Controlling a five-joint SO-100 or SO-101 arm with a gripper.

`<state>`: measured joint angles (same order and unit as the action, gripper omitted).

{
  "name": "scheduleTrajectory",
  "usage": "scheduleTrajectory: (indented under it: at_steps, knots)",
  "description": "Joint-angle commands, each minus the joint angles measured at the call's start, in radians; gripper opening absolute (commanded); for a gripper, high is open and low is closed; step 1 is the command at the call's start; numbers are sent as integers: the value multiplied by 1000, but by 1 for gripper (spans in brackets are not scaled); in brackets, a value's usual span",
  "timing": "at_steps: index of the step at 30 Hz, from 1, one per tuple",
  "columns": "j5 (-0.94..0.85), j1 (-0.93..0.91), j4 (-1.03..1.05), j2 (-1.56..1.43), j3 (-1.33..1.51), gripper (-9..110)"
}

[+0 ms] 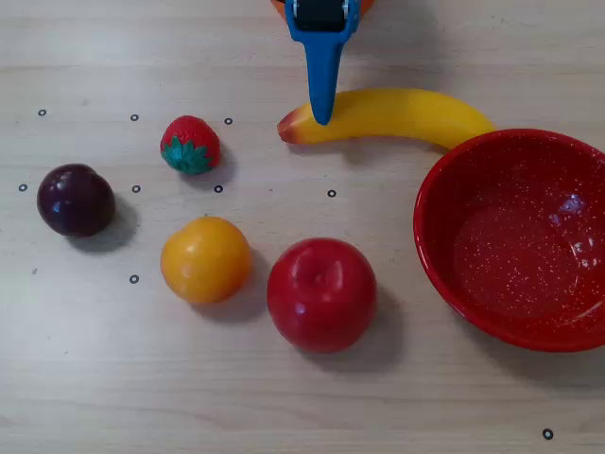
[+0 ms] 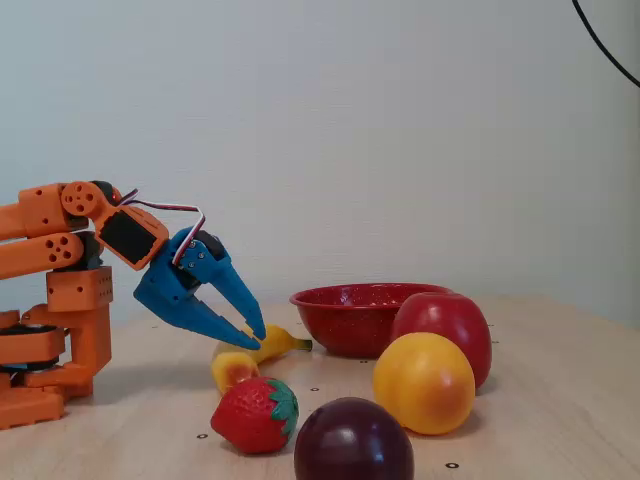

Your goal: Put the banana in the red bowl.

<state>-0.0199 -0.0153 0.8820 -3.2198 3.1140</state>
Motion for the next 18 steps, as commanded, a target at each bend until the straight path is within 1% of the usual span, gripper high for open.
scheduleTrajectory:
  at_steps: [1, 18]
  knots:
    - [5, 3, -3, -11, 5, 0]
    - [15, -14, 0, -6, 3, 0]
